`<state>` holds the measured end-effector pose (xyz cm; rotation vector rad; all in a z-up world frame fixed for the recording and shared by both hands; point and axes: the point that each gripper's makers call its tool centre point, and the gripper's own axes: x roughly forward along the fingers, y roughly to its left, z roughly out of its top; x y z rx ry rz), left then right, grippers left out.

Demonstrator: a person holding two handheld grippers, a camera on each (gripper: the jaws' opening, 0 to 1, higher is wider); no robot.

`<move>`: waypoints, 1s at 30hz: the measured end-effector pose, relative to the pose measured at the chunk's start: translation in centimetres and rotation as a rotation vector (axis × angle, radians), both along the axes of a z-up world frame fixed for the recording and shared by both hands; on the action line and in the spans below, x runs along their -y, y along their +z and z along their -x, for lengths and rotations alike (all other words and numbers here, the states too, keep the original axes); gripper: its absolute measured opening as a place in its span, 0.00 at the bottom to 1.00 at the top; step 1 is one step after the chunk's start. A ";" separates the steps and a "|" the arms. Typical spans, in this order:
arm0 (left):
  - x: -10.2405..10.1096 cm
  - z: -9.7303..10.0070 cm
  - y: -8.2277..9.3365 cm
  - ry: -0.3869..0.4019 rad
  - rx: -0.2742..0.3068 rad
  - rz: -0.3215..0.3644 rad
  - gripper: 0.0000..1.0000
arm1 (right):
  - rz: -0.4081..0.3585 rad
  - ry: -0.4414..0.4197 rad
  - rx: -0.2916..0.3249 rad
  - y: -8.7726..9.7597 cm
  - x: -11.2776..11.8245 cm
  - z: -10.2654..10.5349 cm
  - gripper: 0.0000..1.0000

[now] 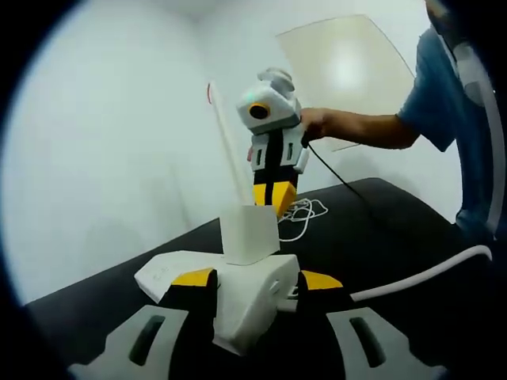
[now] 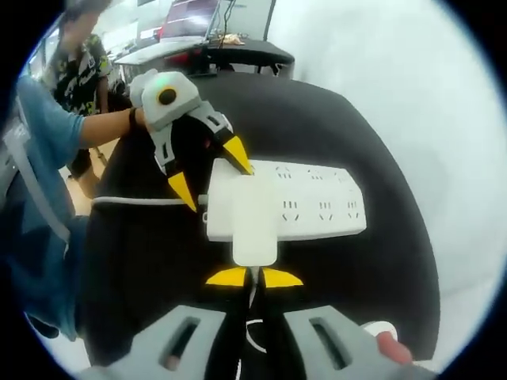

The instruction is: Insert the desk lamp plug into the socket, turn on the power strip switch, turn on the lamp switch, then turn off the lamp switch, turn off the power strip switch, and remove the plug from the socket.

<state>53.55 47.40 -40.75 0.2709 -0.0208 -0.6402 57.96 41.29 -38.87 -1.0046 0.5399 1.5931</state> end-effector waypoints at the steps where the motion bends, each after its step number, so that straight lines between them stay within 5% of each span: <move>1: 0.0 0.0 0.0 0.002 -0.003 0.003 0.38 | 0.002 0.001 0.003 0.2 -0.1 0.0 0.07; 10: -0.2 0.0 -0.2 0.010 -0.018 -0.001 0.38 | 0.081 0.018 0.057 0.8 -0.5 0.2 0.06; 24: 0.0 0.0 -0.1 0.010 -0.010 0.003 0.38 | 0.053 0.004 0.031 0.9 -0.3 0.0 0.05; 30: 0.1 0.1 -0.1 0.010 -0.006 0.000 0.38 | -0.040 -0.050 -0.041 0.5 0.1 -0.1 0.05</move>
